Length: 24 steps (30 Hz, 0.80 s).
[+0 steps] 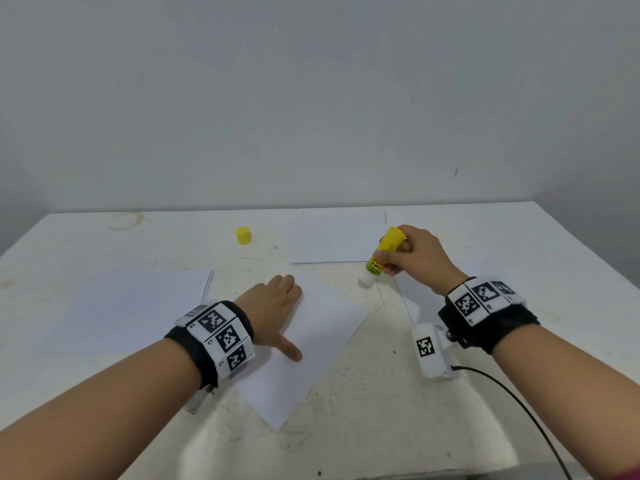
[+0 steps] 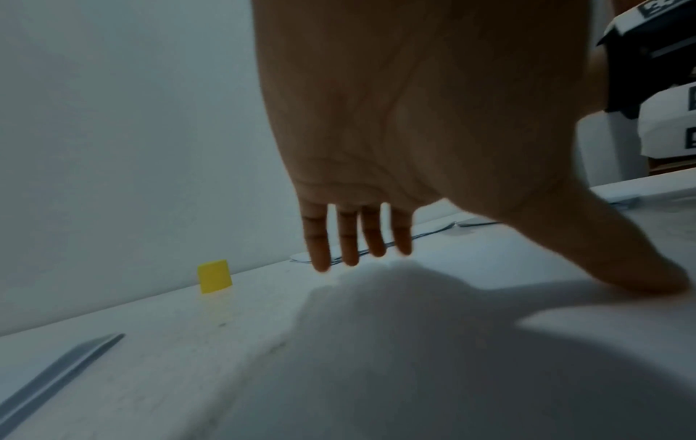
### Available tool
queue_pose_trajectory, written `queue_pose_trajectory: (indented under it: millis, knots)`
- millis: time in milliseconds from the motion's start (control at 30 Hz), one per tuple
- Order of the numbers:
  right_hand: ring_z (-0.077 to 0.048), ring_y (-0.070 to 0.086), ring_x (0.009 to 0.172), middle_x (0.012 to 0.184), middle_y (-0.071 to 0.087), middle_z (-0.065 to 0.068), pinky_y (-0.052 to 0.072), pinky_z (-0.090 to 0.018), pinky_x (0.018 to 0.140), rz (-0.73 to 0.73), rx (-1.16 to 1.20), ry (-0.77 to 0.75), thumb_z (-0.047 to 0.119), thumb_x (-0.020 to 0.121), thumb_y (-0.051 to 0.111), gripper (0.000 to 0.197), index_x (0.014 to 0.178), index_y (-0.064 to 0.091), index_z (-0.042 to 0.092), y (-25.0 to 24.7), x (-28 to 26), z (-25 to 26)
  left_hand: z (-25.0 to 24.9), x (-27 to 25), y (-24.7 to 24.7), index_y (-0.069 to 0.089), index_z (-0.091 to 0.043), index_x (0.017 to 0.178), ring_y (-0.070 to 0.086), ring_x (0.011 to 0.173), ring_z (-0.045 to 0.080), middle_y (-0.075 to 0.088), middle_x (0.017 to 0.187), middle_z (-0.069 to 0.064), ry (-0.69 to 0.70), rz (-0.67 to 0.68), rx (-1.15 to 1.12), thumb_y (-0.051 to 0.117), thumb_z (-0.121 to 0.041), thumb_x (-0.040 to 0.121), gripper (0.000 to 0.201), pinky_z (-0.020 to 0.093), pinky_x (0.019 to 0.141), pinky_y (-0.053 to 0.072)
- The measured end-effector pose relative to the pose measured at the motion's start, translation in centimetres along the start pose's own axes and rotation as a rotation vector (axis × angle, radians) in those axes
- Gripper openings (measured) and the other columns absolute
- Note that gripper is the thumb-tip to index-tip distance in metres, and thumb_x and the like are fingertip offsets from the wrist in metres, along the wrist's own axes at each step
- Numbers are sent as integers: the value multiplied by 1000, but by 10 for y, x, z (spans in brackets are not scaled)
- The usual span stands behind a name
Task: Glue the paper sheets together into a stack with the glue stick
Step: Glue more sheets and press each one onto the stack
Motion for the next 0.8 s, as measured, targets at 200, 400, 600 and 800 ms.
queue_pose_trajectory:
  millis: [200, 400, 600, 800]
  knots:
    - [-21, 66, 62, 86, 70, -19, 59, -35, 68, 41, -77, -4, 9, 79, 76, 30, 100, 60, -4, 24, 10, 1, -3, -3, 0, 18, -31, 151, 25, 138, 19, 17, 156, -1, 63, 36, -68, 47, -52, 95, 66, 40, 106, 38]
    - [-30, 69, 76, 91, 69, -16, 58, -44, 76, 48, -114, -22, 15, 78, 77, 30, 98, 60, 0, 50, 25, 7, 3, -5, -7, 34, -21, 141, 25, 135, 22, 25, 148, 5, 6, -20, 25, 55, -57, 87, 69, 36, 102, 38]
    - [-26, 65, 90, 99, 66, -9, 54, -44, 85, 106, -174, -78, 19, 79, 75, 27, 99, 60, 8, 90, 35, 18, -4, -5, 5, 30, -13, 138, 42, 119, 27, 38, 136, 9, -177, -3, -116, 49, -60, 89, 70, 38, 89, 43]
    - [-14, 56, 79, 91, 60, 0, 47, -28, 76, 228, -234, -161, 13, 81, 73, 27, 103, 59, 7, 118, 34, 30, -4, -1, 5, 28, -11, 141, 41, 119, 28, 39, 135, 10, -220, -2, -118, 48, -64, 87, 78, 37, 86, 43]
Point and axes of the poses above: each hand's wrist, its own x-axis towards the middle knuckle, its own y-axis out of the palm, z = x × y, the point moved 6 cm from there along x, towards the middle knuckle
